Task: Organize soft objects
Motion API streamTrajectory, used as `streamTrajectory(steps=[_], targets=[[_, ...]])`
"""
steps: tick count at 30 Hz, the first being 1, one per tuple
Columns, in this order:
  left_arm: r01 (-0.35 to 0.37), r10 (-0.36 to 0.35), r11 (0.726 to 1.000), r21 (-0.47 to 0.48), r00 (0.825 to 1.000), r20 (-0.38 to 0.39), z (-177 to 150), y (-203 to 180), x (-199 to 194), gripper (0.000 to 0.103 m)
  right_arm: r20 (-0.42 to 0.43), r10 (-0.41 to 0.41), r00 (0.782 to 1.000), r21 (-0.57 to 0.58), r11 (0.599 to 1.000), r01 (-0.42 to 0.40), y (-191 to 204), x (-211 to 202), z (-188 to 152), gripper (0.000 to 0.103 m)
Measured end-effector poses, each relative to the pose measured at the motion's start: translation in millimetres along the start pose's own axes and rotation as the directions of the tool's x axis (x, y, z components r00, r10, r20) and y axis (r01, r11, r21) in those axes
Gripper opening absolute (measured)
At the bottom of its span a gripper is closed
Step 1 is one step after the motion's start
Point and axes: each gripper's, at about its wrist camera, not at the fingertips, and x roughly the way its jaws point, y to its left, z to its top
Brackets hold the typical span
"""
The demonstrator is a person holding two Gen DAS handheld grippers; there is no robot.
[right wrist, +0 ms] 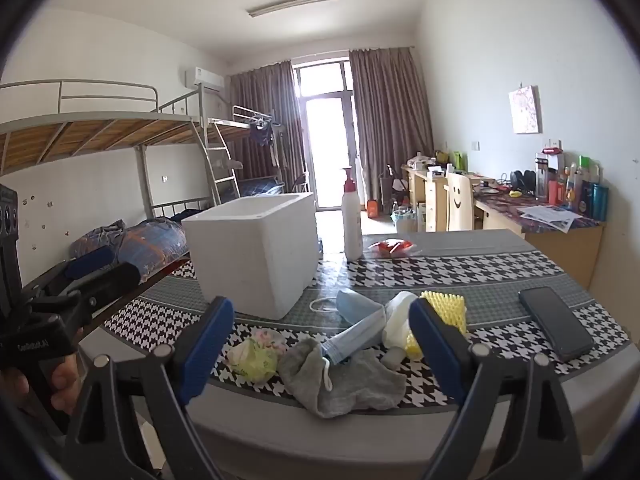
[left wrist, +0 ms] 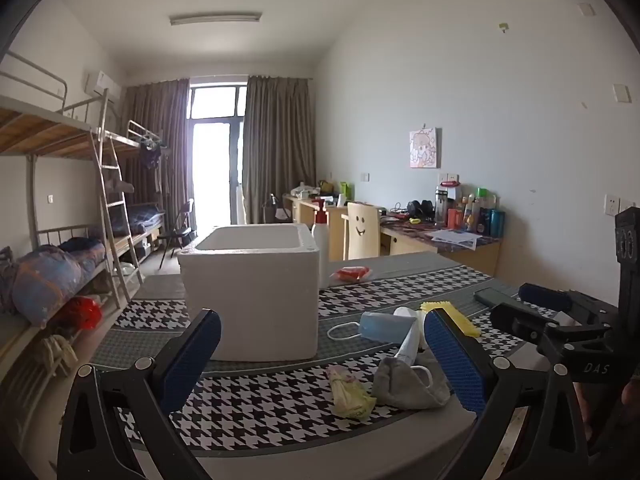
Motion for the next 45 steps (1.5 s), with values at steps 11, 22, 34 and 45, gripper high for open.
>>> streamTrajectory(steps=[11, 22, 34, 45], targets=[[-0.004, 0.002, 0.999, -0.038, 1.000, -0.030, -0.3, 7.4, 6.2, 0.102, -0.004, 0.003, 1.000, 0.012, 1.000, -0.003, 0.3, 0.7, -1.1, 0.092], [0.013, -0.014, 0.999, -0.035, 0.999, -0.029, -0.9, 7.2, 4.9, 0.102, 0.002, 0.004, 1.000, 0.015, 1.000, -0.004, -2.2, -1.2, 1.0, 0.092], [0.010, -0.011, 0.999, -0.038, 1.000, -0.029, 2.8, 6.5, 3.4, 0.102, 0.008, 0.002, 1.000, 0.016, 1.000, -0.002, 0.5, -4.3, 1.5, 0.092], [0.019, -0.020, 0.999, -0.038, 0.999, -0.028, 4.4, 6.8, 2.9, 0.102, 0.011, -0.008, 1.000, 0.011, 1.000, 0.007, 1.6, -4.8, 1.3, 0.092]])
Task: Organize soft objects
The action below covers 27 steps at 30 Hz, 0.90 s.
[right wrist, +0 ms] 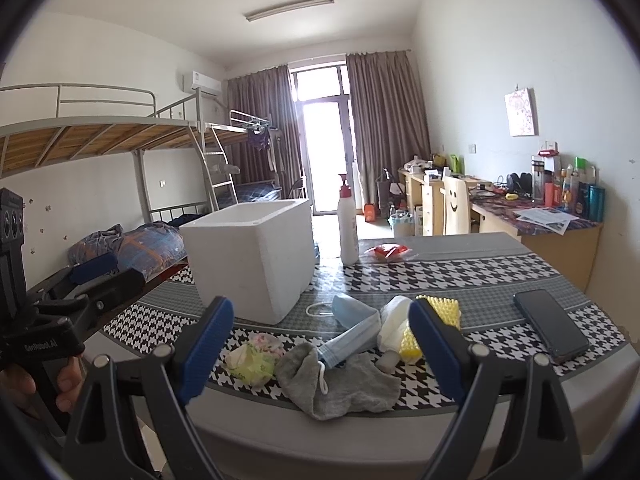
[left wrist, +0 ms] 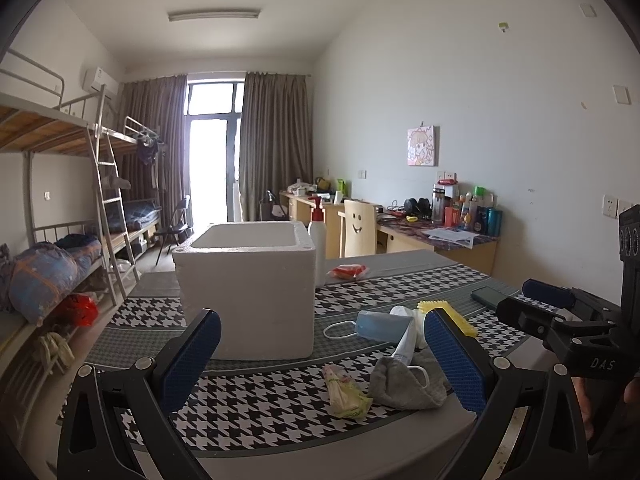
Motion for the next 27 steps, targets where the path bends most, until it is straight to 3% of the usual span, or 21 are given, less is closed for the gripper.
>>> streamTrajectory(steps=[21, 27], targets=[[0.014, -0.014, 1.000, 0.001, 0.999, -0.030, -6.4, -2.2, 14.9, 0.102, -0.021, -0.024, 0.999, 0.004, 1.000, 0.024, -5.3, 6.0, -3.2, 0.092], [0.033, -0.033, 0.999, -0.003, 0.997, -0.070, -12.3, -0.1, 29.9, 0.102, -0.059, -0.042, 0.997, 0.011, 0.999, 0.043, -10.4, 19.7, -7.6, 0.092]])
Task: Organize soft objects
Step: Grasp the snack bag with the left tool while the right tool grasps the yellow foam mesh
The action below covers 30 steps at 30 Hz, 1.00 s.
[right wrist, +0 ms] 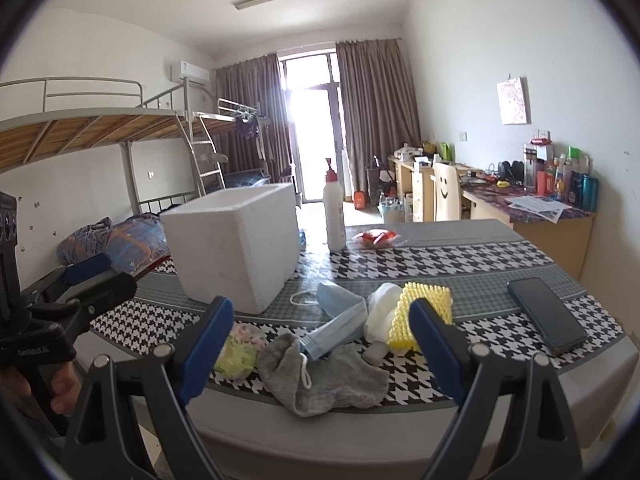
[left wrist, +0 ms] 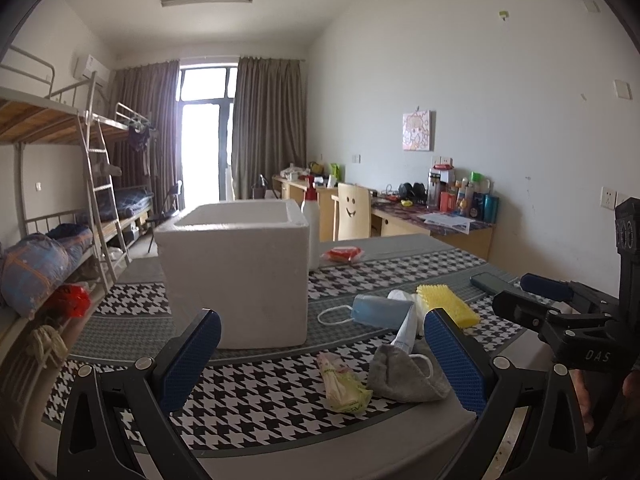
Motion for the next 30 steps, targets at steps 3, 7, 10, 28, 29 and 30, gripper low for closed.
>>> streamTrajectory(steps=[3, 7, 10, 28, 29, 30], targets=[[0.005, -0.005, 1.000, -0.006, 1.000, -0.023, -3.5, 2.2, 6.9, 0.102, -0.019, -0.002, 1.000, -0.006, 1.000, 0.002, -0.5, 5.8, -3.0, 0.092], [0.010, -0.010, 1.000, -0.002, 0.999, -0.048, -6.4, 2.9, 15.0, 0.102, -0.044, -0.002, 0.999, -0.005, 1.000, 0.002, -1.4, 12.4, -8.1, 0.092], [0.012, -0.012, 1.000, -0.004, 0.997, -0.071, -8.9, 3.4, 21.8, 0.102, -0.059, -0.005, 0.998, -0.001, 1.000, 0.005, -4.5, 17.0, -10.1, 0.092], [0.038, -0.039, 0.999, -0.009, 0.976, -0.213, -27.6, 2.7, 63.7, 0.097, -0.147, -0.071, 0.987, 0.043, 0.996, 0.078, -26.6, 41.1, -20.1, 0.092], [0.039, -0.040, 0.999, -0.008, 0.975, -0.221, -28.8, 2.0, 66.4, 0.096, -0.151, -0.071, 0.986, 0.045, 0.996, 0.078, -27.7, 42.4, -20.4, 0.092], [0.039, -0.040, 0.999, -0.009, 0.972, -0.230, -30.2, 1.7, 69.5, 0.096, -0.155, -0.070, 0.985, 0.050, 0.996, 0.079, -29.4, 43.5, -20.8, 0.092]])
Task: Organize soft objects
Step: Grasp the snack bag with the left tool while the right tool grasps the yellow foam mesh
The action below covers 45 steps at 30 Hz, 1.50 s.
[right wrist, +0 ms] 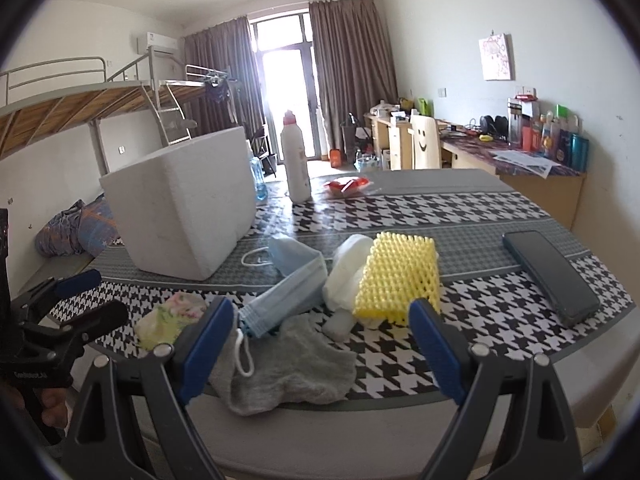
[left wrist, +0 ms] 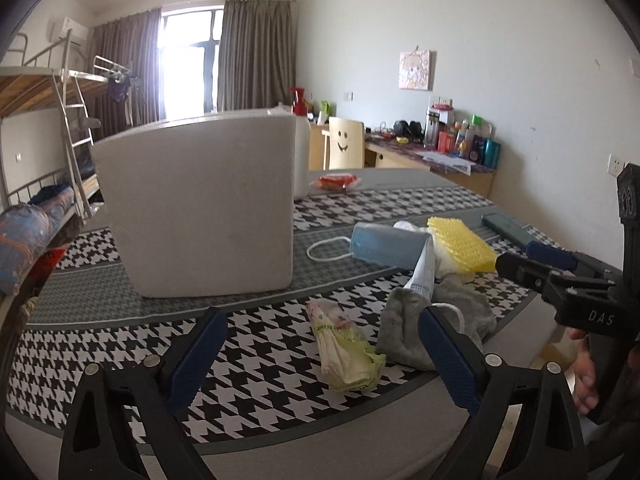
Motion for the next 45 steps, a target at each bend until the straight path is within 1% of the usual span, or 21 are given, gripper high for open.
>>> streamTrajectory(steps=[6, 8, 13, 16, 18, 20, 24, 28, 30, 35, 38, 41, 43, 45], targets=[[0.007, -0.008, 1.000, -0.011, 0.999, -0.047, -4.0, 1.0, 13.5, 0.090, -0.009, -0.030, 1.000, 0.006, 1.000, 0.030, -9.9, 8.4, 2.8, 0.092], [0.021, -0.023, 1.000, -0.021, 0.997, -0.070, -6.5, 1.8, 18.2, 0.084, -0.012, -0.042, 0.999, 0.001, 0.999, 0.042, -11.2, 11.5, 3.0, 0.092], [0.026, -0.028, 0.999, -0.026, 0.993, -0.113, -8.8, 0.6, 28.9, 0.081, -0.029, -0.060, 0.998, 0.008, 0.998, 0.060, -15.7, 20.0, 6.3, 0.092], [0.025, -0.028, 0.999, -0.029, 0.992, -0.120, -7.5, 0.7, 31.3, 0.081, -0.035, -0.065, 0.997, 0.007, 0.998, 0.065, -18.6, 24.7, 7.4, 0.092], [0.021, -0.023, 1.000, -0.021, 0.991, -0.128, -7.1, 0.5, 33.8, 0.078, -0.040, -0.066, 0.997, 0.004, 0.998, 0.066, -19.9, 27.5, 7.4, 0.092], [0.018, -0.021, 1.000, -0.020, 0.989, -0.144, -5.0, 0.0, 38.7, 0.071, -0.043, -0.070, 0.997, 0.004, 0.998, 0.070, -21.9, 29.6, 7.8, 0.092], [0.031, -0.036, 0.999, -0.031, 0.984, -0.175, -6.4, -2.3, 49.2, 0.065, -0.051, -0.086, 0.995, 0.006, 0.996, 0.087, -28.5, 35.6, 9.7, 0.092], [0.042, -0.050, 0.998, -0.044, 0.979, -0.197, -8.1, -1.5, 55.2, 0.056, -0.078, -0.116, 0.990, 0.006, 0.993, 0.117, -33.1, 46.2, 12.1, 0.092], [0.045, -0.052, 0.998, -0.041, 0.977, -0.205, -8.4, -2.1, 58.1, 0.053, -0.087, -0.104, 0.991, 0.014, 0.994, 0.106, -35.1, 49.3, 13.2, 0.092], [0.078, -0.081, 0.997, -0.020, 0.972, -0.219, -8.4, -7.7, 62.6, 0.036, -0.102, -0.096, 0.990, 0.018, 0.995, 0.099, -35.4, 53.2, 8.4, 0.092], [0.083, -0.084, 0.996, -0.014, 0.971, -0.224, -7.7, -8.8, 66.0, 0.032, -0.119, -0.097, 0.988, 0.026, 0.995, 0.101, -37.9, 57.8, 6.4, 0.092], [0.086, -0.088, 0.996, -0.016, 0.971, -0.222, -8.5, -8.3, 66.6, 0.030, -0.128, -0.103, 0.986, 0.042, 0.993, 0.109, -41.8, 59.8, 5.9, 0.092], [0.086, -0.087, 0.996, -0.014, 0.971, -0.222, -8.5, -8.3, 66.4, 0.030, -0.134, -0.104, 0.986, 0.042, 0.993, 0.110, -43.2, 60.5, 5.8, 0.083], [0.087, -0.087, 0.996, -0.013, 0.971, -0.221, -8.4, -8.7, 66.0, 0.030, -0.151, -0.103, 0.983, 0.037, 0.993, 0.109, -43.4, 64.4, 5.0, 0.076]])
